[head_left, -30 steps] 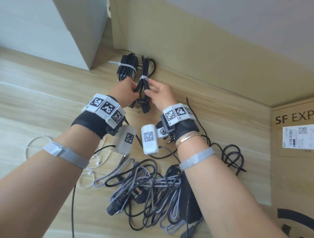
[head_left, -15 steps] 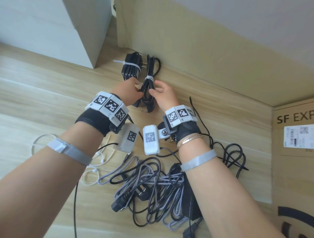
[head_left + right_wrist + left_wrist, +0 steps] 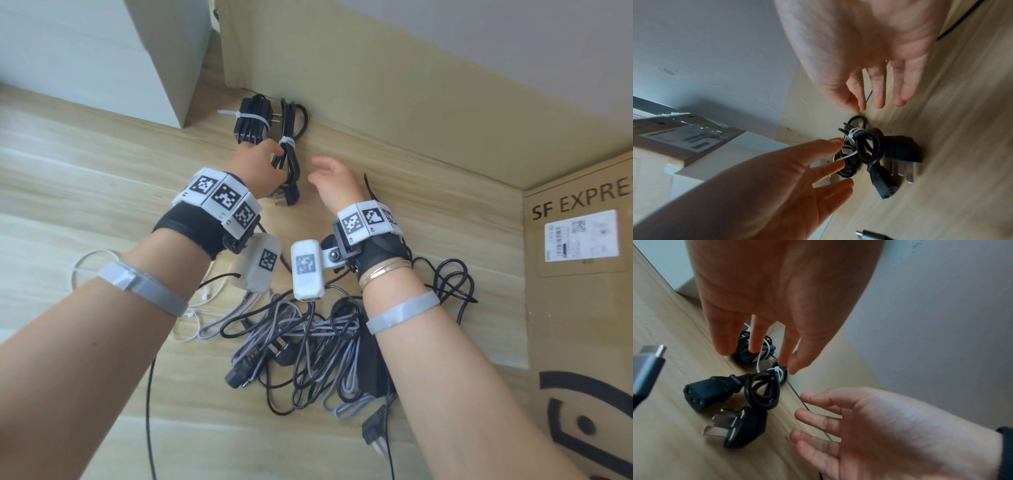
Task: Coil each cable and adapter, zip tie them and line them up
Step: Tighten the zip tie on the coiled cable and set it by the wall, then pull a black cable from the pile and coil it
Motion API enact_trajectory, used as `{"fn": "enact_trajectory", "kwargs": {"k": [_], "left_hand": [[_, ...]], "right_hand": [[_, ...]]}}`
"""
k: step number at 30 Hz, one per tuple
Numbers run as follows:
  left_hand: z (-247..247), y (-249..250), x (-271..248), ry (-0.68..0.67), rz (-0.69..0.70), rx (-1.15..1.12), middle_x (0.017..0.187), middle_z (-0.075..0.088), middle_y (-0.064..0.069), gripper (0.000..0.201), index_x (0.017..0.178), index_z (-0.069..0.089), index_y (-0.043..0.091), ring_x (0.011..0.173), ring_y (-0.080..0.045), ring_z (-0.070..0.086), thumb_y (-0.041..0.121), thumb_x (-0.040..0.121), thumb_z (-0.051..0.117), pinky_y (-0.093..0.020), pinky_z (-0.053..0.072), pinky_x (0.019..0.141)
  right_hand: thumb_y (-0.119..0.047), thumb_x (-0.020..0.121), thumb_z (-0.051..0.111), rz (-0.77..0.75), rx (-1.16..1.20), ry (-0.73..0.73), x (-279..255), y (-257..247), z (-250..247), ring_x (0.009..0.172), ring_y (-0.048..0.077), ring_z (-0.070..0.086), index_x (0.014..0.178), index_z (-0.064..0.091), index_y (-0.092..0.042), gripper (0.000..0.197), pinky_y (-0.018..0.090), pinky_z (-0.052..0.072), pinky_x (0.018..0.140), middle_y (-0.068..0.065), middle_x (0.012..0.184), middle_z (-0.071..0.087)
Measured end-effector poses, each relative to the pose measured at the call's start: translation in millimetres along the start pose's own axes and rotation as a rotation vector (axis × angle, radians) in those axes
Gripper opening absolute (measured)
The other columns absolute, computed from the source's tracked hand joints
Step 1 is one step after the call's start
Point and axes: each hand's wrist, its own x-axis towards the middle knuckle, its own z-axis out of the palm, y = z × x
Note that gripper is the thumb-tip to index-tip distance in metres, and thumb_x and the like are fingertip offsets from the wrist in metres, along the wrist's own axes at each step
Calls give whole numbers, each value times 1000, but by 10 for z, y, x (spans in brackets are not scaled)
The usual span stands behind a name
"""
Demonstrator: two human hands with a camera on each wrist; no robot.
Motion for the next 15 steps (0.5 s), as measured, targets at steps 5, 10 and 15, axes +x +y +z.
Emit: {"fn": "enact_trajectory", "kwargs": {"k": [5,10,15], "left_hand": [[63,59,-132,29,-2,8,148,21,-13,42,131,45,18,115,-32,50,21,90,51,-36,39,101],[115,164,-261,17,50,28,143,27,-16,41,131,46,15,125,-29,40,19,91,50,-35,36,101],[178,238,-369,-6,80,54,141,31,-16,40,130,48,15,118,-29,46,20,90,50,-31,38,93]], "right_hand": [[-12,92,48,-20,3,22,-177,60,-93,115,14,52,126,55,-17,35,18,33,86,-1,130,56],[-12,93,48,-31,0,27,-312,122,-179,104,10,50,122,58,-17,31,18,31,81,-2,127,57],[-12,92,48,-49,-3,30,-431,168,-227,105,11,51,118,61,-17,29,18,30,80,-2,126,59]]}}
